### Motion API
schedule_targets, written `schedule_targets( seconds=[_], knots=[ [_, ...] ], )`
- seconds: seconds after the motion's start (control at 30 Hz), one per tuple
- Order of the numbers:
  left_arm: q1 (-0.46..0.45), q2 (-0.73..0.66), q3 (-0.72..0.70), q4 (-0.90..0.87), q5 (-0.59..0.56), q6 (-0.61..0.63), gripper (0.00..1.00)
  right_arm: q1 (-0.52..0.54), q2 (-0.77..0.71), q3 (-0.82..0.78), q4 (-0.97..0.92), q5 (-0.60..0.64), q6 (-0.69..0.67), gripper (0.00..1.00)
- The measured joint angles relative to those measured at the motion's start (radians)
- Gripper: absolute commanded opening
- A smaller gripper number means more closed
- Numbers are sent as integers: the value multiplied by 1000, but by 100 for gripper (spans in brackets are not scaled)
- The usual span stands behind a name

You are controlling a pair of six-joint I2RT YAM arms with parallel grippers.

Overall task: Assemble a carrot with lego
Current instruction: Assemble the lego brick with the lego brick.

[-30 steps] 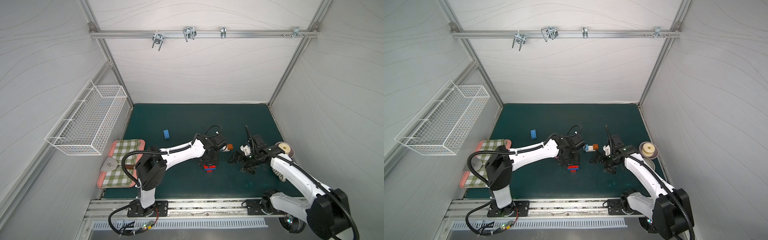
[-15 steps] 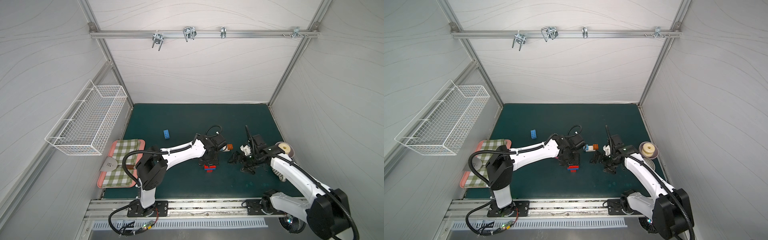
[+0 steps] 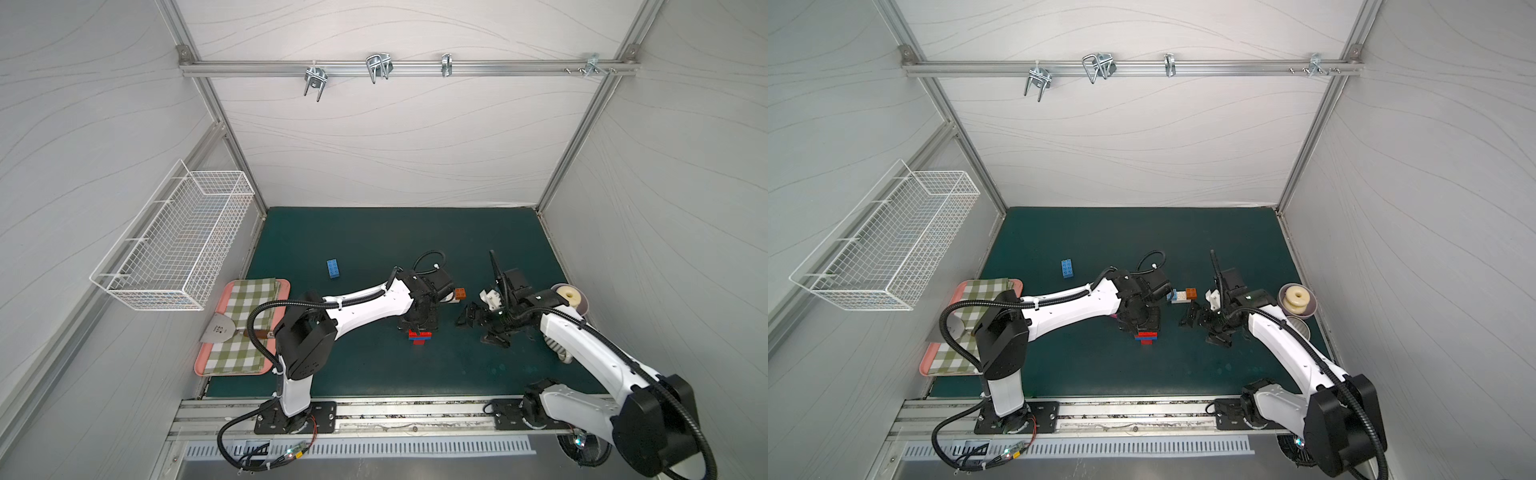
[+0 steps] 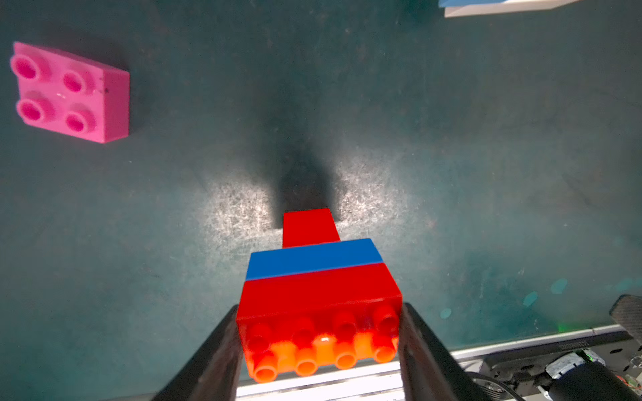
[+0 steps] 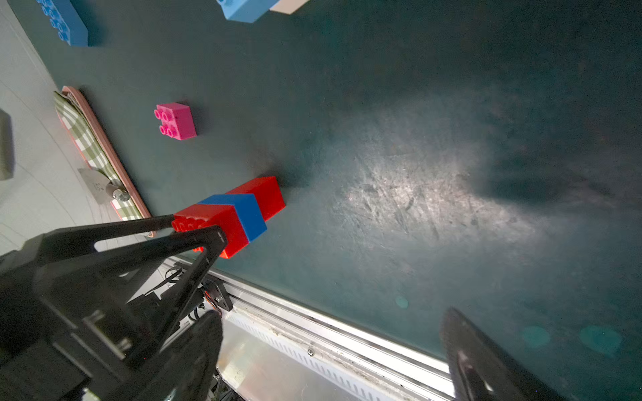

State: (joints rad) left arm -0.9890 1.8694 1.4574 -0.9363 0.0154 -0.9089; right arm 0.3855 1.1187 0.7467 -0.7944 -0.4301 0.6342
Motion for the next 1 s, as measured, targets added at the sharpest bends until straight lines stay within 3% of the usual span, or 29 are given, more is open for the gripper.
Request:
schedule_targets(
  seconds=[0.23, 0.57, 1.0],
  knots=[
    [-2, -7, -10, 11, 0, -3, 21, 0, 13, 2, 0, 0, 1, 99],
    [-2, -10, -6, 17, -11, -12, 48, -3, 12, 15, -1, 1, 0, 99],
    [-2, -10, 0, 4, -20, -26, 74, -20, 5, 15, -2, 1, -5, 99]
  ],
)
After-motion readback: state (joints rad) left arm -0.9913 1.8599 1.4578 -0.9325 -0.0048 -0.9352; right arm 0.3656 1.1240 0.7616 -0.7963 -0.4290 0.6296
